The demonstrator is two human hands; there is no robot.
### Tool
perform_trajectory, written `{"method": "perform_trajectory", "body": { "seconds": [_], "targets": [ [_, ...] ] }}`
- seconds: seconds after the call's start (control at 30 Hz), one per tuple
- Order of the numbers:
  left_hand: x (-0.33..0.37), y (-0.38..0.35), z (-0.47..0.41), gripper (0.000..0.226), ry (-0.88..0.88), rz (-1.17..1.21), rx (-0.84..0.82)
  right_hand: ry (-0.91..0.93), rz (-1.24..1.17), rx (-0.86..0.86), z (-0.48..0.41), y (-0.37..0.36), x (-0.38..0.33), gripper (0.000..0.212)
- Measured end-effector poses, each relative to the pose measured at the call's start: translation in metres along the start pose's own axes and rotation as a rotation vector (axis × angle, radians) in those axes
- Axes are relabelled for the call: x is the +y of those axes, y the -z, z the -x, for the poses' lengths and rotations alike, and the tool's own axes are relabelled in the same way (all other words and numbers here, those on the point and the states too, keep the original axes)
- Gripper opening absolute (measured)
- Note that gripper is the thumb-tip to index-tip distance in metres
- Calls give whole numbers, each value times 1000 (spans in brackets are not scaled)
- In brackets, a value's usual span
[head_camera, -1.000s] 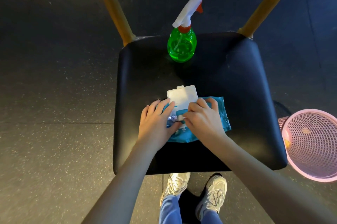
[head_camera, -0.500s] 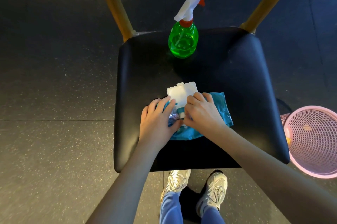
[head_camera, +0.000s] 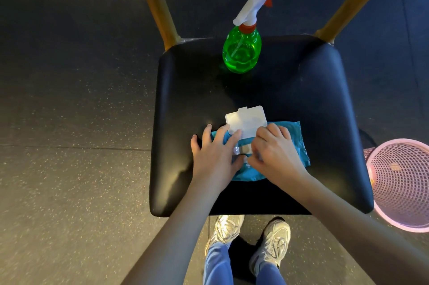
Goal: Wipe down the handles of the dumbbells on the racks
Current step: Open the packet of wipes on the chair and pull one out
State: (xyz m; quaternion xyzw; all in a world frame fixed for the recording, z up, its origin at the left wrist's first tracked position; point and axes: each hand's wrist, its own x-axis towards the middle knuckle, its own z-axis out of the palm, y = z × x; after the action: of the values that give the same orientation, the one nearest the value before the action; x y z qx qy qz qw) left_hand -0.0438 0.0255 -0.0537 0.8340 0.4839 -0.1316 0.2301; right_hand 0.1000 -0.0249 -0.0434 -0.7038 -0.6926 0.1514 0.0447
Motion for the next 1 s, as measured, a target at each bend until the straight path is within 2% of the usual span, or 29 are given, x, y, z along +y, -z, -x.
{"method": "perform_trajectory", "body": {
  "seconds": [0.07,0.17,0.3,0.5,0.87,1.0],
  "targets": [
    [2,2,1,57,6,10,-13,-24,-60,1,1,0,1,15],
    [5,4,1,56,5,15,-13,-85,-99,-83,1,3,3,11],
    [8,5,-2,55,-70,26,53,-122,-78,-175,-4,5,10,26],
    [15,4,-3,57,-47,107,56,-144,-128,-194,-4,6,7,23],
    [22,8,-1,58,8,123,43,-136,-234,-123,9,11,13,14],
    [22,5,-2,58,19,137,46,-142,-165,-90,10,10,13,14]
  ]
}}
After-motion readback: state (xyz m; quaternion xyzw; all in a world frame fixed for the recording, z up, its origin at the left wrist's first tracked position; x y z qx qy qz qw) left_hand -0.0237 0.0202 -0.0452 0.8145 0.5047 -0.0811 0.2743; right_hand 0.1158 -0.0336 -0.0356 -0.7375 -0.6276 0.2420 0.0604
